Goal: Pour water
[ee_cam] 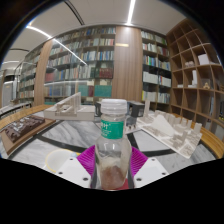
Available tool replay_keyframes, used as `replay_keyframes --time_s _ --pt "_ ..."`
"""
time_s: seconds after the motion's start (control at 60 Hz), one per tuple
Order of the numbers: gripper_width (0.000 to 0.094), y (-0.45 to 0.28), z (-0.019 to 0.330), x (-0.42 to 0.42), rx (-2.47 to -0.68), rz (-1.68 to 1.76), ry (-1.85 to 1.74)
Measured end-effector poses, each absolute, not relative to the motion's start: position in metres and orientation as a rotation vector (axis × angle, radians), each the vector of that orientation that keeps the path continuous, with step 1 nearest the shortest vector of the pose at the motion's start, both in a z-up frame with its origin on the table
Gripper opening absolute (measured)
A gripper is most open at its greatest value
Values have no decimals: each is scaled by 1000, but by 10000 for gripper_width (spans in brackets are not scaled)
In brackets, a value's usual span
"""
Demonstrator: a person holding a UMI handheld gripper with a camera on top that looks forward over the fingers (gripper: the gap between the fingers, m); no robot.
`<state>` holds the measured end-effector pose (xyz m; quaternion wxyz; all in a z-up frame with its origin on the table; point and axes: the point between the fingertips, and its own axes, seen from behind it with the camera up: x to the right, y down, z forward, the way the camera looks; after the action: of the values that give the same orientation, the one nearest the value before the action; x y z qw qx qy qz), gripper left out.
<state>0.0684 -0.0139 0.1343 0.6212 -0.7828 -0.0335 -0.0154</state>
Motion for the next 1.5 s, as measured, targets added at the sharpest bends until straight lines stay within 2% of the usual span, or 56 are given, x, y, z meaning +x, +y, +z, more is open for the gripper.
replay_keyframes --time_s 0.117,0.133,0.233,0.35,0.383,0.4,0.45,0.483,0.55,0.75,1.033,1.233,1.5 --pt "426 -17 75 80 -1840 -52 -72" --pt "429 -13 85 79 -1777 -50 -72" --pt "443 -18 87 87 -1756 -52 -26" --pt "587 -18 85 86 -1778 -53 -29" --pt "654 -22 80 87 -1823 -50 -33" --pt "735 -24 77 85 -1845 -43 -37" --pt "873 -33 77 80 -1877 -20 -43" --pt "843 -42 81 83 -1891 -41 -34" --pt "868 -66 92 86 -1898 -106 -28" --pt "854 -167 138 72 -1910 -142 18" --pt "853 -304 164 48 -1929 -130 79" --pt "852 -348 167 46 -1926 -146 50" --pt "852 -364 174 52 -1905 -166 27"
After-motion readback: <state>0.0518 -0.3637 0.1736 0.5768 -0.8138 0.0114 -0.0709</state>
